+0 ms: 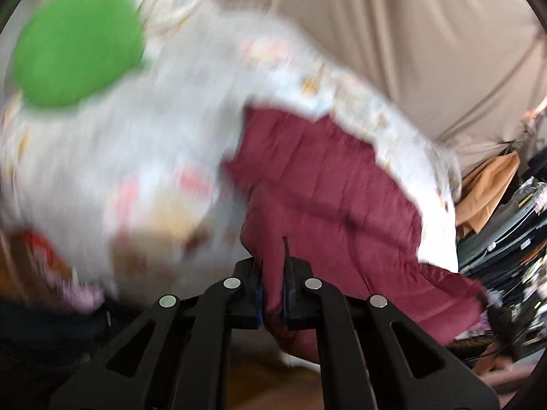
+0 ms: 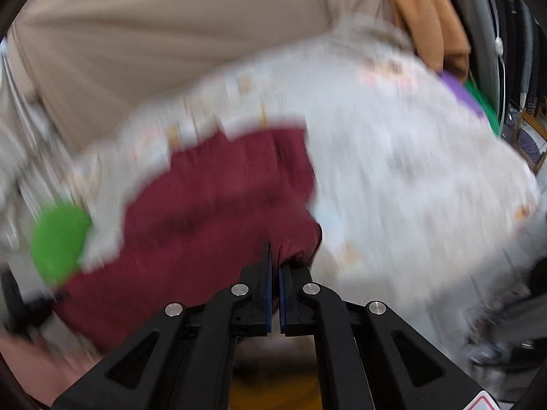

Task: Fold large clothes
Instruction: 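Grasp the jacket edge with both tools and lift it to fold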

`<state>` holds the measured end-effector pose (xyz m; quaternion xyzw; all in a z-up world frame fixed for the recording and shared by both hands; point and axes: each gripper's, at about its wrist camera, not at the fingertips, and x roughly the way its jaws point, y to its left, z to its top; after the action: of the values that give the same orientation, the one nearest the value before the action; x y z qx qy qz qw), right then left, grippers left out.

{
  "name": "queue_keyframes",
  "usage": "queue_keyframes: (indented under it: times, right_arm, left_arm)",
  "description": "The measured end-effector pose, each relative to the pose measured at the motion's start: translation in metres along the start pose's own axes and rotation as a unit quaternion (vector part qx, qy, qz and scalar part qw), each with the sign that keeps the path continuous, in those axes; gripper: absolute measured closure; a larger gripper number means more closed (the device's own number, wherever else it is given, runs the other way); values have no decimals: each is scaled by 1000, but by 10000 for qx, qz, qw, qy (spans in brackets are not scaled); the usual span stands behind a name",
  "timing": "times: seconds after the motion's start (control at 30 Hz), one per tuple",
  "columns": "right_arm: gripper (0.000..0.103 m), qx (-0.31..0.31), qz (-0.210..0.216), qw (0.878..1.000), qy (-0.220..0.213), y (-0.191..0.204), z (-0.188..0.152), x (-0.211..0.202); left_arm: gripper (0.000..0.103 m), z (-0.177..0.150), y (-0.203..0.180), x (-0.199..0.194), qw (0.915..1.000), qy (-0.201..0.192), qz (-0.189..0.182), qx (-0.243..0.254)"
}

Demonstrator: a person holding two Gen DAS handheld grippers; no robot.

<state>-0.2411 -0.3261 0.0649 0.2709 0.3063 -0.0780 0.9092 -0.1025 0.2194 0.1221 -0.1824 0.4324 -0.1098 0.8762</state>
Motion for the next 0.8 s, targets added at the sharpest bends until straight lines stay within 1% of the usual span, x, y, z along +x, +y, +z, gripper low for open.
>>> queue_keyframes:
  times: [0.03,0.07,0.13,0.17,0.2,0.23,0.33,0.37,0.47,0.53,0.63,0.67,0.77,0.8]
  right_arm:
    - [101,108,117,9997,-203,1,15,2]
    - [101,230,251,9985,-434,1,34,10]
    - [101,415,452,9960,-642,-1,57,28]
    - [101,413,473,9952,-750,2,70,45]
    - [101,381,450,9950,-800,5,78,57]
    - [101,374,425,9950,-820,8,87,71]
    - [101,431,255,9962,-718,10,115,128]
    - [101,458,196,9966,-663,11,119,142]
    - [101,646,38,9969,-457,10,132,189]
    - [101,738,-90,9967,-325,8,138,220]
    - [101,791,-217,9965,-152,6,142,252]
    - [101,785,-266,9965,-95,6,143,266]
    - [100,680,-382,9969,119,6,143,301]
    - [99,627,-435,9968,217,6,143,312]
  left_arm:
    - [97,17,-3,0,9997,-204,-102,-7]
    - [97,30,-4,2,9993,-326,-184,-16]
    - [97,64,-8,14,9975,-609,-370,12]
    - [97,76,-13,23,9968,-682,-402,107]
    - [97,92,-21,40,9962,-771,-317,265]
    - [97,99,-24,50,9961,-772,-274,316]
    - [97,128,-32,102,9972,-652,-63,370]
    - [97,138,-33,124,9981,-546,7,301]
    - [97,157,-36,174,9987,-353,264,263]
    - [97,164,-35,203,9985,-225,435,240]
    - [97,170,-31,246,9971,-16,700,305]
    - [97,172,-30,264,9961,87,812,330]
    - [96,171,-24,298,9938,317,1005,361]
    - [94,171,-21,312,9926,400,1085,359]
